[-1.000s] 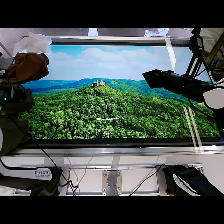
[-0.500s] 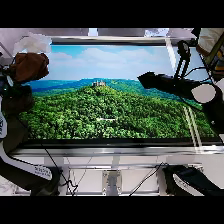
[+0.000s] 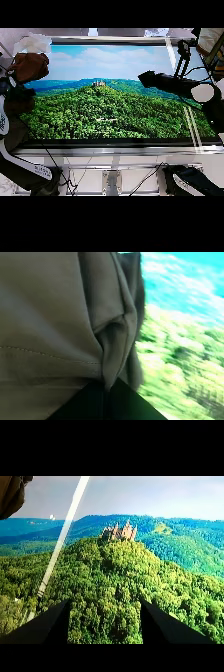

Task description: Fold the shirts.

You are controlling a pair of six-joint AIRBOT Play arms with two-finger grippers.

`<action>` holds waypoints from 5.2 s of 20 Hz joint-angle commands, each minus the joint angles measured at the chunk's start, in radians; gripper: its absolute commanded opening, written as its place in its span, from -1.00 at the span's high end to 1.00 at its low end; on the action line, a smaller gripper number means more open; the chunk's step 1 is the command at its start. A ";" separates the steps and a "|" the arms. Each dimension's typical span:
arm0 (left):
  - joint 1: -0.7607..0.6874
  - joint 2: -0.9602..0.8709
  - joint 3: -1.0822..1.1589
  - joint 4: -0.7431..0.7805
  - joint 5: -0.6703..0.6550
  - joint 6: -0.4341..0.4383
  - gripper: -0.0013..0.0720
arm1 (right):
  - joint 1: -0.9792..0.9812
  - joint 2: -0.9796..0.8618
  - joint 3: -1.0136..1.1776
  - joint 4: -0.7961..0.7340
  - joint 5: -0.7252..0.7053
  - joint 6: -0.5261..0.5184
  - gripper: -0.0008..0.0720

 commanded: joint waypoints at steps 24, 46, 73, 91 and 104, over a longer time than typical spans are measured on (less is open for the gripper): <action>-0.645 0.151 0.270 -0.775 -0.175 0.129 -0.98 | -0.003 0.000 0.000 -0.472 0.298 -0.050 -0.45; -0.774 -0.155 0.275 -0.901 -0.076 0.071 -0.96 | -0.518 0.029 -0.524 0.032 0.556 -0.204 -0.45; -0.773 -0.154 0.277 -0.972 -0.013 0.179 -0.96 | -0.518 0.241 -0.986 0.534 -0.091 -0.186 0.91; -0.774 -0.318 0.284 -1.110 0.146 0.160 -0.61 | -0.518 0.575 -0.743 0.624 0.041 -0.246 0.90; -0.789 -0.441 0.431 -1.075 0.045 0.155 -0.28 | -0.518 0.757 -0.732 0.359 0.039 0.082 0.90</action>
